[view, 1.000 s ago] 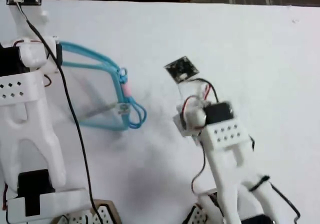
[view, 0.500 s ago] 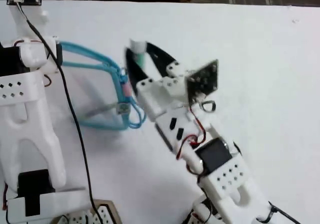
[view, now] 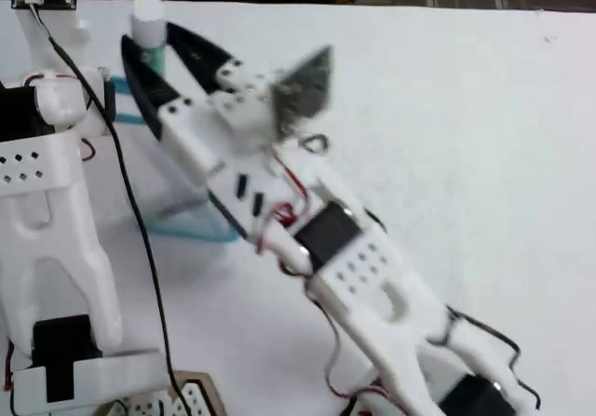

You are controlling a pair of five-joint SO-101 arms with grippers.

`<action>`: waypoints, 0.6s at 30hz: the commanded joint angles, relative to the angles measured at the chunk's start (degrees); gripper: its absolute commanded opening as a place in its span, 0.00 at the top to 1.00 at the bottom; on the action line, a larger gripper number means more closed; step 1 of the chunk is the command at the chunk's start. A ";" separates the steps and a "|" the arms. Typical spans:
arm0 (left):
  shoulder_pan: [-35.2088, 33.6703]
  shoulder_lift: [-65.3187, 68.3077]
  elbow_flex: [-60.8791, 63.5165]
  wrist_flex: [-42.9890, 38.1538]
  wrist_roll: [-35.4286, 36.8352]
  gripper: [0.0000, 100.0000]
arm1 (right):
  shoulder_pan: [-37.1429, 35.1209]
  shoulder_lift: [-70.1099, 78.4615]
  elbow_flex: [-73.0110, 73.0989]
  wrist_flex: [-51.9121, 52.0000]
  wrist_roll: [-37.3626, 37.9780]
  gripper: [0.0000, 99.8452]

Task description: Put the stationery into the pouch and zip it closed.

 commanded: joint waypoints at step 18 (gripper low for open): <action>0.22 6.64 0.97 2.02 0.18 0.98 | 3.03 4.62 6.07 9.10 -0.53 0.98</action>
